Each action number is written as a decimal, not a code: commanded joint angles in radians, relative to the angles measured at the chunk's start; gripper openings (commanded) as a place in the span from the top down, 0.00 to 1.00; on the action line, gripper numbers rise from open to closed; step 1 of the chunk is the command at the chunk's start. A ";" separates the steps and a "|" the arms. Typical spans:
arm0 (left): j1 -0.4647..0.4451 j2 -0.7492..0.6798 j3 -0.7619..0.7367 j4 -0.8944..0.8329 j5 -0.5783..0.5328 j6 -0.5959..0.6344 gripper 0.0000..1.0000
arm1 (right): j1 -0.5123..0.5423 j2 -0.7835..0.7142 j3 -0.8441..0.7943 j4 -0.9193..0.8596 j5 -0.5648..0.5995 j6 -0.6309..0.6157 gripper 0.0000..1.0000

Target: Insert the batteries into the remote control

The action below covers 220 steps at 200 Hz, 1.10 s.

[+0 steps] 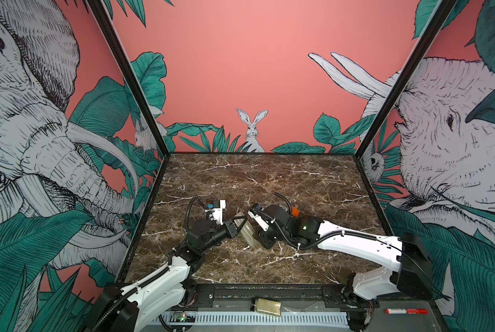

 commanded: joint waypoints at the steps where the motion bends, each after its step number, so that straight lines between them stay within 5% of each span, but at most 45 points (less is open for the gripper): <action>1: -0.002 -0.020 0.029 0.032 0.005 -0.013 1.00 | 0.003 0.015 -0.008 0.027 0.002 0.009 0.51; 220: -0.002 -0.020 0.043 0.080 0.034 -0.043 1.00 | 0.000 0.064 -0.009 0.055 0.020 -0.020 0.51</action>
